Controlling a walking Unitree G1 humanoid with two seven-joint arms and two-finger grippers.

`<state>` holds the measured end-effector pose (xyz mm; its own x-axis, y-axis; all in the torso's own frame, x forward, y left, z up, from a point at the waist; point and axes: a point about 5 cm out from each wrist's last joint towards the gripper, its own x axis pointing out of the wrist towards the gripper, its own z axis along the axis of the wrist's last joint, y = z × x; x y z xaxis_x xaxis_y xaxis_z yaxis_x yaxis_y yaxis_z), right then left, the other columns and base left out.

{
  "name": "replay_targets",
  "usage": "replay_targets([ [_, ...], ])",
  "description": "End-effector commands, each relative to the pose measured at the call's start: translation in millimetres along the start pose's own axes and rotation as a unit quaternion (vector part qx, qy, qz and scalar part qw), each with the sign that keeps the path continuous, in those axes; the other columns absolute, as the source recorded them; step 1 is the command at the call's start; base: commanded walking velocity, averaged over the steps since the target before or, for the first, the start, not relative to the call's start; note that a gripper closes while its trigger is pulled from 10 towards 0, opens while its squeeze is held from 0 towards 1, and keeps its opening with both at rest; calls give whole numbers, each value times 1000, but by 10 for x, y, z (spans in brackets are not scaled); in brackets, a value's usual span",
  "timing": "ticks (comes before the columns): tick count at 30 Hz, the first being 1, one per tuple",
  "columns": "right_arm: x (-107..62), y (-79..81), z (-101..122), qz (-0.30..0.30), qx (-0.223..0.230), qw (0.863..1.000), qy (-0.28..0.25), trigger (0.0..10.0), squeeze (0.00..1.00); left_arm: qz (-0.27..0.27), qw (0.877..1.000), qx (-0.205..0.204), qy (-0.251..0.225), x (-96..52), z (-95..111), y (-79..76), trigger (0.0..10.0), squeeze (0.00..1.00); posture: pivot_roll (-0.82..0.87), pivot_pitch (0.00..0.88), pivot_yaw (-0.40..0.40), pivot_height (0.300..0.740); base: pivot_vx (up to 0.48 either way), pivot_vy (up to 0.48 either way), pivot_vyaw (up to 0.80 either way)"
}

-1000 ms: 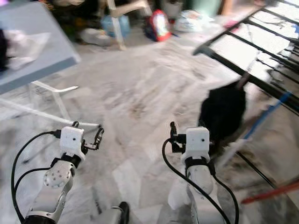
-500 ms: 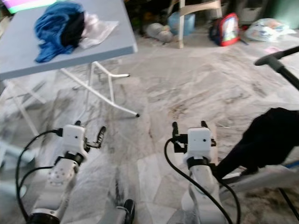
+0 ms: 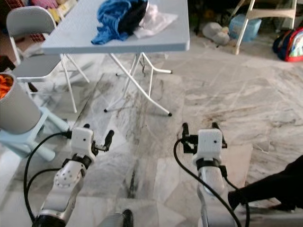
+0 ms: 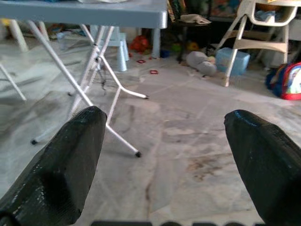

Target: Hang hanger

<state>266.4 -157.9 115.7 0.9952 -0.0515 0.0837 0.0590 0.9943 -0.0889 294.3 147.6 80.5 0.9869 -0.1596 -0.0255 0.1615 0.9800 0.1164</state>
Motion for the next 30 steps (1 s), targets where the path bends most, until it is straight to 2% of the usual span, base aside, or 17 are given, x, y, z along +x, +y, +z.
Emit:
replay_targets([
  [1, -25, -1, -13, 0, 3, 1000, 2, 10000, 0, 6, 1000, 2, 10, -12, -33, 20, 10000, 0, 24, 211, 64, 740, 0, 330, 0],
  [30, -13, 5, -29, -2, 15, 1000, 5, 10000, 0, 11, 1000, 8, 13, 2, -33, 52, 10000, 0, 29, 216, 67, 740, 0, 448, 0],
])
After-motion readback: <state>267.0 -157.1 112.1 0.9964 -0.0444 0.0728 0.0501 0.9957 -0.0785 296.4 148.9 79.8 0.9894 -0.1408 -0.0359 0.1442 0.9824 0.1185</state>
